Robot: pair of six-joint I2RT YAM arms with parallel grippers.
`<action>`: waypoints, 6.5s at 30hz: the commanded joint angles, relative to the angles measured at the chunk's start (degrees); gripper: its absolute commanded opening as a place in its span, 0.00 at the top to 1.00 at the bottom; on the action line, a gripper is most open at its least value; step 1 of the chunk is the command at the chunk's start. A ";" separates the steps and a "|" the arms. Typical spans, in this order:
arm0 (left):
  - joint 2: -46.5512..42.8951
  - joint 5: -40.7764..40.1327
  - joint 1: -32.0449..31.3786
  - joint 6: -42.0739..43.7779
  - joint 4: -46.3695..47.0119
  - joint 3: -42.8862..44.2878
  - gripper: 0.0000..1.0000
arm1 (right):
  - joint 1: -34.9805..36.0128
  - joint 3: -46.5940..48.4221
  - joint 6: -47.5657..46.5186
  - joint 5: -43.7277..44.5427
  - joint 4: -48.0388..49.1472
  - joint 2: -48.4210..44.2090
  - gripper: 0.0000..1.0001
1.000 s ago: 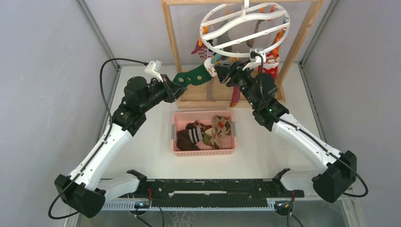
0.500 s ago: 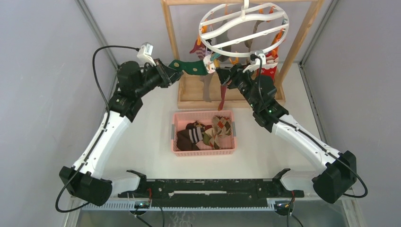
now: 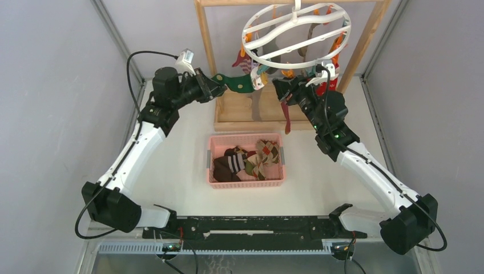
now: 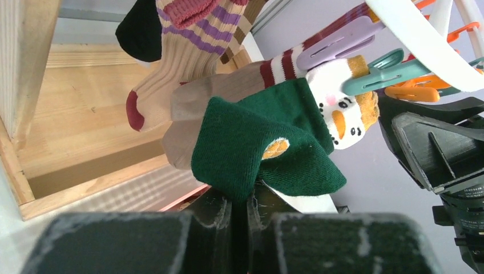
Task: Remove the socks clipped to the hanger
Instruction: Remove the sock from the hanger, then place the sock in the bin.
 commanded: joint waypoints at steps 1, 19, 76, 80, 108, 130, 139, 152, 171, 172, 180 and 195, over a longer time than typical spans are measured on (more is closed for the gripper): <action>-1.70 2.15 0.18 -1.06 3.14 -1.93 0.89 | 0.46 -1.15 -2.78 -5.18 3.51 -2.41 0.48; -4.41 2.99 -2.66 -0.15 4.85 -9.06 0.89 | 9.75 -3.16 0.47 1.55 15.51 -0.01 0.35; -13.36 7.15 -1.60 -0.77 -0.92 -7.91 0.87 | 3.11 -2.22 5.78 5.42 30.23 9.52 0.37; -13.23 7.20 -1.64 -0.64 -0.96 -8.08 0.87 | 2.52 -2.11 6.24 5.56 30.19 9.82 0.43; -12.33 7.56 -1.61 -0.31 -0.80 -9.13 0.87 | 0.56 -1.05 7.63 1.88 29.17 10.32 0.97; -17.80 8.96 -3.07 -1.61 0.35 -17.86 0.86 | -0.55 -1.05 8.23 -0.79 22.45 7.33 0.46; -21.90 7.88 -5.54 -2.33 0.43 -23.00 0.85 | -0.42 -3.66 7.98 -2.61 19.80 4.29 0.39; -21.16 1.83 -10.02 -2.49 3.78 -30.60 0.82 | 1.57 -13.88 7.64 -2.74 15.83 -2.56 0.38; -9.71 -7.49 -13.50 -1.15 9.80 -42.25 0.38 | 7.15 -25.99 6.00 -5.08 11.35 -6.45 0.38; -9.16 -7.87 -14.16 -1.02 9.49 -42.29 0.28 | 7.18 -26.35 5.83 -5.01 11.05 -6.74 0.38; -8.23 -17.66 -20.53 1.60 -0.47 -38.66 0.00 | 7.22 -28.25 4.80 -4.75 8.34 -9.14 0.38; -16.98 -40.93 -33.15 5.32 -20.79 -27.46 0.00 | 7.30 -28.56 5.49 -3.73 -4.32 -12.79 0.38</action>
